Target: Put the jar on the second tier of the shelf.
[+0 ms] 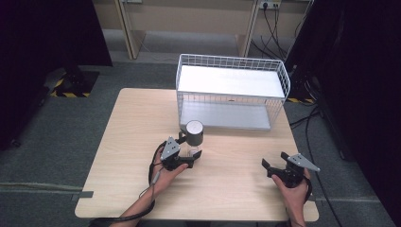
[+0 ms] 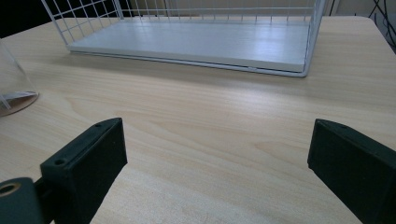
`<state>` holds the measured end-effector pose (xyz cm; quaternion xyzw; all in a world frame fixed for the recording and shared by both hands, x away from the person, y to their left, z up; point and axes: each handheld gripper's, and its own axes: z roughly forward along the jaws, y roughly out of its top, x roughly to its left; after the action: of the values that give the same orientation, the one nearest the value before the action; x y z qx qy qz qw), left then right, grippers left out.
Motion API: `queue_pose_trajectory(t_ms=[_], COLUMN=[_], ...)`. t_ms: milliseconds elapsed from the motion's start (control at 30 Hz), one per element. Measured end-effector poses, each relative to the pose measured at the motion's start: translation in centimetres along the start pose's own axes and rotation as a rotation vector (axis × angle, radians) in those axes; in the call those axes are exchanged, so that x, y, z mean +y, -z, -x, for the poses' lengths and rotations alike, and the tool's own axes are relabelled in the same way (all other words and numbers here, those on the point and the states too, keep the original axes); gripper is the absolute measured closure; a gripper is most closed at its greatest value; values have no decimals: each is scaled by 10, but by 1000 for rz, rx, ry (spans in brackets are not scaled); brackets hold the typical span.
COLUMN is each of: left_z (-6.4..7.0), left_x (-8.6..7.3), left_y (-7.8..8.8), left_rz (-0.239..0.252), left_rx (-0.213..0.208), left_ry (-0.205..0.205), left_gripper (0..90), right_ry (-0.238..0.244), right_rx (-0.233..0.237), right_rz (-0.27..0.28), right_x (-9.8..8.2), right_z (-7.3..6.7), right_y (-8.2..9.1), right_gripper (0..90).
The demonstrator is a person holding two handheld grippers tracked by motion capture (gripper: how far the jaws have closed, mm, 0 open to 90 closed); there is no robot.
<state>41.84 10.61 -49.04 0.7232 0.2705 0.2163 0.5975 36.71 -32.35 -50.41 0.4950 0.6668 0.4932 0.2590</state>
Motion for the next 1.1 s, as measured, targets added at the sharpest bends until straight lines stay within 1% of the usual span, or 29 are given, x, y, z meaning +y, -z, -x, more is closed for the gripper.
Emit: queue_pose_trajectory(t_ms=[100, 167, 233, 300, 633, 867, 1000, 1100], left_z=[1, 0, -1, -1, -1, 3, 6, 8], left_x=[-1, -2, -2, -2, -2, 0, 5, 11], left_y=[-2, -2, -2, -2, -2, -5, -5, -4], left_rz=[3, 7, 11, 12, 20, 17, 29, 36], left_rx=[16, 25, 24, 26, 21, 3, -3, -2], left_ry=[-5, -4, -3, -10, -17, -22, -23, -32], left_gripper=[229, 264, 294, 298, 304, 305, 305, 305], right_ry=[0, -2, -2, -2, 1, -3, -4, -2], right_rx=[1, 2, 3, 2, 1, 3, 3, 3], right_rz=[2, 1, 1, 1, -1, 1, 2, 1], right_x=[0, 0, 0, 0, 0, 0, 0, 0], right_z=[0, 0, 0, 0, 0, 0, 0, 0], right_y=[0, 0, 0, 0, 0, 0, 0, 0], right_gripper=[48, 48, 48, 48, 48, 48, 48, 48])
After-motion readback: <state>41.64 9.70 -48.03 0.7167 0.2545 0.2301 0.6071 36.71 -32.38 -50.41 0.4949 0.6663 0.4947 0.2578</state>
